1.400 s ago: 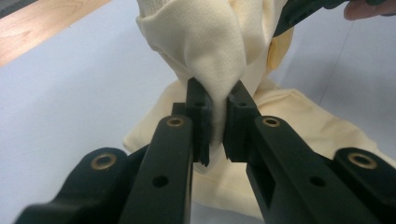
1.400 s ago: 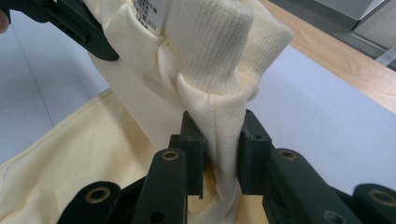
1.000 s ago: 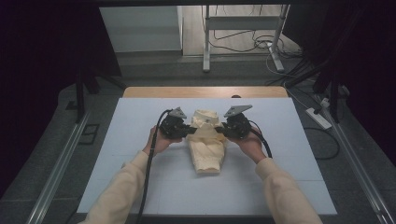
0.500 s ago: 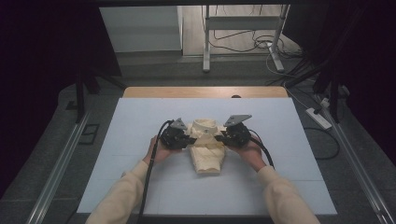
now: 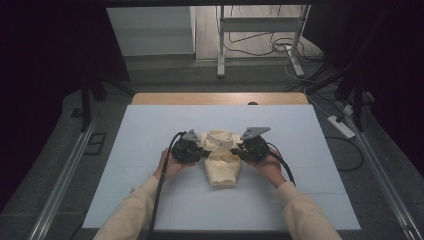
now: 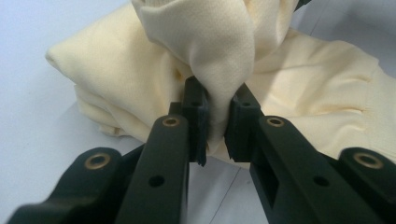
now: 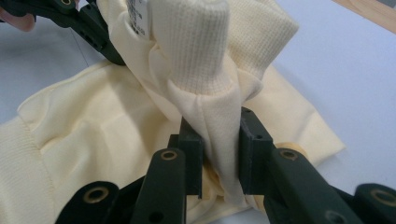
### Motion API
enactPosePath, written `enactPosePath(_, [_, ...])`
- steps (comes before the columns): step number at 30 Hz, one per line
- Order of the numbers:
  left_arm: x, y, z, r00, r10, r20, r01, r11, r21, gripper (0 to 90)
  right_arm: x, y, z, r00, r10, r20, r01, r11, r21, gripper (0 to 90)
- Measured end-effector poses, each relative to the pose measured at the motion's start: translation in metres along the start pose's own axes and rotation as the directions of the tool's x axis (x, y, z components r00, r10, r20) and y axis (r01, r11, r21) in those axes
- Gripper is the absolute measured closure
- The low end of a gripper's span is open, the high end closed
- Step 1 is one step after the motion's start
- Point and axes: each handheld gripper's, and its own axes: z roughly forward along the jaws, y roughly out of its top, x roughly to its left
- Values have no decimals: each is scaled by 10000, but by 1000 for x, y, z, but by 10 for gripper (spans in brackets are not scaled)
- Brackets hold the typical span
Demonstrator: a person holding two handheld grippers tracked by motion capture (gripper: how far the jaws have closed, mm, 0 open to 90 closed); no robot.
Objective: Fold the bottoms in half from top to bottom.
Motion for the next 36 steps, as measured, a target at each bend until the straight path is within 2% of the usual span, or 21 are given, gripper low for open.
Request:
enactPosePath(7, [-4,3,3,9999,115,-67,-115,9999,-4,795,-1,2,-3,9993,-245,284,243,9997,63,743])
enactPosePath(14, [-3,2,2,10000,0,90,0,10000,-44,771,1,0,-4,9995,-219,219,218,9997,74,741])
enactPosePath(15, [-3,3,0,10000,-40,86,41,9999,-115,732,1,0,-4,9996,-208,202,206,9998,70,736])
enactPosePath(17, [-3,4,-4,9997,-188,169,192,9994,-272,568,2,1,-6,9995,-238,196,235,9996,145,693])
enactPosePath(19, [-4,6,-11,9988,-401,271,409,9987,-303,428,2,3,-10,9999,-40,95,39,9999,124,630])
enactPosePath(22, [-6,6,-22,9984,-509,241,519,9977,-432,345,4,4,-20,9995,311,1,-311,9995,17,479])
enactPosePath(24, [-8,4,-31,9968,-694,391,718,9953,-652,325,6,4,-27,9989,472,-11,-472,9989,-81,428])
enactPosePath(27, [-10,0,-39,9971,-693,301,713,9948,-733,316,10,2,-37,9978,667,-65,-668,9975,-231,382])
enactPosePath(31, [-10,-5,-47,9969,-734,268,754,9936,-841,316,14,-1,-53,9955,931,-177,-937,9949,-372,376])
enactPosePath(36, [-6,-7,-57,9964,-849,36,848,9911,-1024,332,12,-2,-73,9925,1221,-107,-1224,9918,-367,383])
